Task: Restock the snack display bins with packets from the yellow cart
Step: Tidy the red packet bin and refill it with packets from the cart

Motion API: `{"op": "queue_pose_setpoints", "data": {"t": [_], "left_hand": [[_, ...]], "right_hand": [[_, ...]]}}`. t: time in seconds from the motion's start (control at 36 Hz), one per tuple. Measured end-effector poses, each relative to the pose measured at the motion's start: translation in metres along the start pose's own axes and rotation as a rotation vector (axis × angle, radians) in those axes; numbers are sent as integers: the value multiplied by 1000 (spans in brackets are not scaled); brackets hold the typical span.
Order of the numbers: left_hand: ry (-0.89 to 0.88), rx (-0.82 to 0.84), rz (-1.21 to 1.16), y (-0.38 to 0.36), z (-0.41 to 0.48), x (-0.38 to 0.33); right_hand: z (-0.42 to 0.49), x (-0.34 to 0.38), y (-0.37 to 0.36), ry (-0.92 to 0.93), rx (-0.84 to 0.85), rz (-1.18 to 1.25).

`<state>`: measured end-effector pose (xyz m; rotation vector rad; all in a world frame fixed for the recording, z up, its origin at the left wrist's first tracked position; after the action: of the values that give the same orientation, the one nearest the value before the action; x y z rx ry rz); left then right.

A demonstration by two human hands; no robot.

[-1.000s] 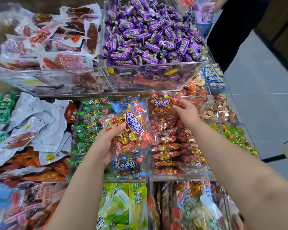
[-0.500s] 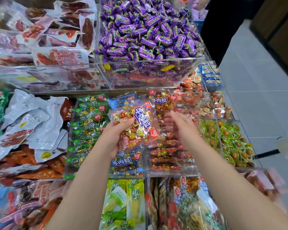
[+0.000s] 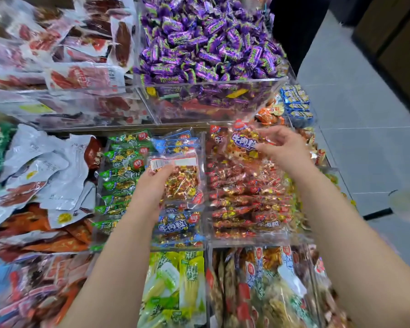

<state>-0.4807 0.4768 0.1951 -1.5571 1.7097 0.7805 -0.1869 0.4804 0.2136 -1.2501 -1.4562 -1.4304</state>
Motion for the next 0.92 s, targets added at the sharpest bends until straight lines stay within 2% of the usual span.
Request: {"op": "queue_pose_setpoints", "data": {"t": [0.17,0.25,0.31,0.36,0.42,0.53,0.75,0.92], "left_hand": [[1,-16,-27,-3,0,3],[-5,-4,-6,-4,2,5],[5,16,-5,-2,2,7],[4,20,-2,-1,2,6],[26,27,4,1,4,8],[11,41,21,0,6,8],[2,55,14,-2,7,6],[18,102,-17,-3,5,3]], "right_hand": [[35,-7,-30,59,149,-326],[46,-18,-41,93,100,-429],[47,-25,-42,103,-35,-478],[41,-34,-39,50,-222,-460],[34,-47,-37,-54,-294,-383],[26,-73,-40,-169,-205,-294],[35,-69,-54,-90,-106,-406],[23,-72,-45,-182,-101,-300]]}}
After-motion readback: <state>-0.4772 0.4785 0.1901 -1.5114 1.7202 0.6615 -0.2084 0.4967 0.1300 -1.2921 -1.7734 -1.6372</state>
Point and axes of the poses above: each hand's wrist, its own z-axis towards the middle knuckle, its own y-axis out of the back of the hand, x = y × z, the point moved 3 cm from there along z, towards the middle knuckle, and after that the axes turned 12 degrees about x, right-handed, at the moved point
